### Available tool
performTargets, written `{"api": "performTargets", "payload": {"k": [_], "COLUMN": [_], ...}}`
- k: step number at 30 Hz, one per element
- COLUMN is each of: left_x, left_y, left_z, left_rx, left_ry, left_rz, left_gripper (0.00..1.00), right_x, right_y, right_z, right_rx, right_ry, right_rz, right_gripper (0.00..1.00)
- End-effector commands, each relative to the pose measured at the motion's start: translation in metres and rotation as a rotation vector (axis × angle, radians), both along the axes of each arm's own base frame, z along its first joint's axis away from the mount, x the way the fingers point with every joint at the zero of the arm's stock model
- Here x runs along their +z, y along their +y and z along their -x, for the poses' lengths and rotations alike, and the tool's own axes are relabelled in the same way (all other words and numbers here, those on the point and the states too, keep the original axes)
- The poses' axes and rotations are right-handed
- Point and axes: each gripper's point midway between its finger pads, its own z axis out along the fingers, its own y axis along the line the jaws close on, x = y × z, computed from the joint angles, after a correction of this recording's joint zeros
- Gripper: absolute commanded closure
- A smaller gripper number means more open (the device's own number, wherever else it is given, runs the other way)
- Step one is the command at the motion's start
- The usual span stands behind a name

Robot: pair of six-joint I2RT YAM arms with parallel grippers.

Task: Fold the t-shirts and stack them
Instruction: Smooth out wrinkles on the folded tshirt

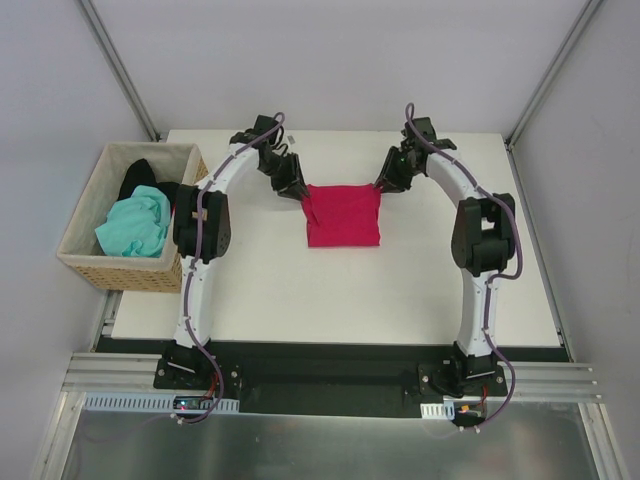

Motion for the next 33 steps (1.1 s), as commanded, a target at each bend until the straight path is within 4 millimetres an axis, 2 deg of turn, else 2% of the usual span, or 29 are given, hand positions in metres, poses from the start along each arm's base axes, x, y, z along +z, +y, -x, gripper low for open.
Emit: {"api": "performTargets", "payload": {"k": [1,5,8,12,19,26,30,33], "left_x": [0.02,0.007,0.002,0.001,-0.002,-0.01,-0.014,-0.017], "left_y": [-0.008,-0.016,-0.021,-0.028,-0.034,-0.038,-0.037,-0.038], "left_z": [0.02,0.037,0.044,0.048,0.053,0.064,0.069,0.071], "left_rx": [-0.045,-0.07,-0.081,-0.09,-0.091,-0.097,-0.096,-0.096], "left_ry": [-0.029,0.002,0.011,0.011,0.024,0.049,0.062,0.067], "left_rz": [0.004,-0.017,-0.024,-0.023,-0.029,-0.043,-0.05,-0.054], "left_gripper": [0.74,0.77,0.79,0.81,0.76,0.82,0.8,0.89], "right_x": [0.011,-0.002,-0.001,0.001,0.003,0.0,0.001,0.001], "right_y": [0.012,0.015,0.015,0.014,0.013,0.008,0.006,0.005], "right_z": [0.01,0.023,0.025,0.027,0.029,0.029,0.028,0.027], "right_rx": [0.015,0.022,0.024,0.031,0.039,0.037,0.033,0.032], "right_ry": [-0.032,-0.002,-0.01,-0.013,-0.017,-0.007,-0.007,-0.009], "right_rz": [-0.001,-0.002,-0.006,-0.002,-0.002,-0.005,-0.009,-0.01], "right_gripper": [0.68,0.69,0.7,0.7,0.7,0.7,0.71,0.71]}}
